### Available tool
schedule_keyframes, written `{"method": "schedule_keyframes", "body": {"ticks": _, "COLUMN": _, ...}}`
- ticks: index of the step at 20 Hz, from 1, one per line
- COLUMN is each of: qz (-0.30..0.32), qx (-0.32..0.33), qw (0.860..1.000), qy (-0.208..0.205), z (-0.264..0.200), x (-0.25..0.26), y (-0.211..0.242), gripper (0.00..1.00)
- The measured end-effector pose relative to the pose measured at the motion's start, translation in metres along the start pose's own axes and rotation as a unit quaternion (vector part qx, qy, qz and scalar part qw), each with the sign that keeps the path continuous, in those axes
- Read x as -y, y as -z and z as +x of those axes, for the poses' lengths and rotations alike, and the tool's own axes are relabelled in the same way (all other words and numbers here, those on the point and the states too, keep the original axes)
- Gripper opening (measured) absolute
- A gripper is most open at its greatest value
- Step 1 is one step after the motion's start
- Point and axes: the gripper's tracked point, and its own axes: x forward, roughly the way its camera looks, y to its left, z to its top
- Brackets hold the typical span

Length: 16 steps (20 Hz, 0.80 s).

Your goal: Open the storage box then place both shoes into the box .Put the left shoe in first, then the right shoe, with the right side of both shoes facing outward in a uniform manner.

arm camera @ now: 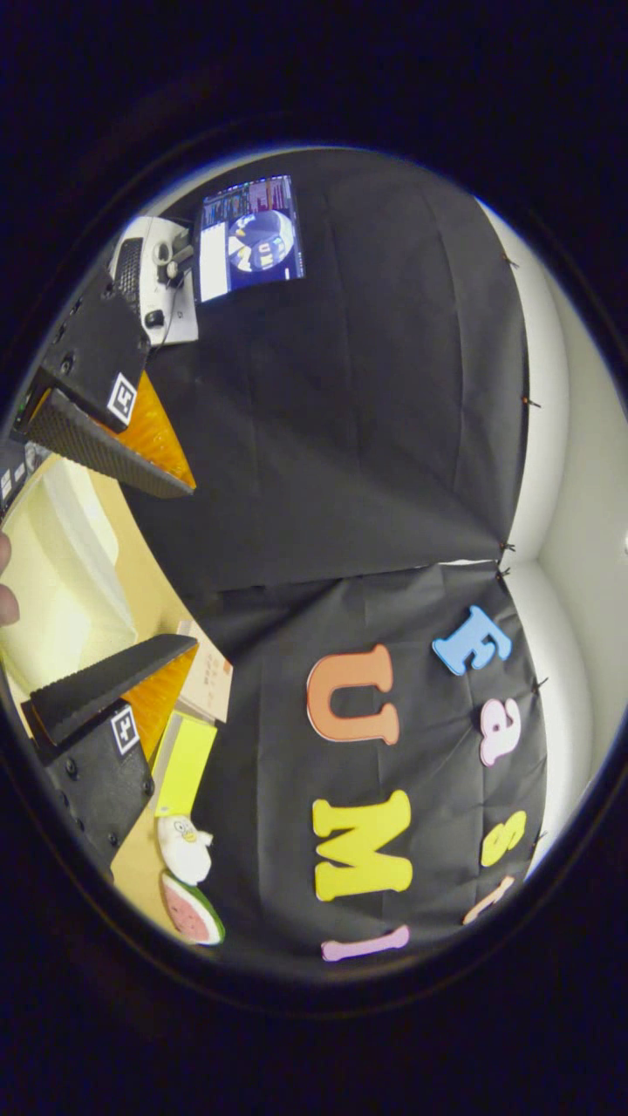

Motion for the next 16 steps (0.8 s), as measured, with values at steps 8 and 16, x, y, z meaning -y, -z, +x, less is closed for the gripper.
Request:
{"method": "schedule_keyframes", "body": {"ticks": 8, "qz": -0.003, "qx": 0.036, "qw": 0.992, "qy": 0.124, "z": -0.12, "x": 0.13, "y": 0.02, "gripper": 1.0}}
{"method": "schedule_keyframes", "body": {"ticks": 16, "qz": 0.003, "qx": 0.02, "qw": 0.967, "qy": 0.255, "z": -0.216, "x": 0.242, "y": 0.08, "gripper": 1.0}}
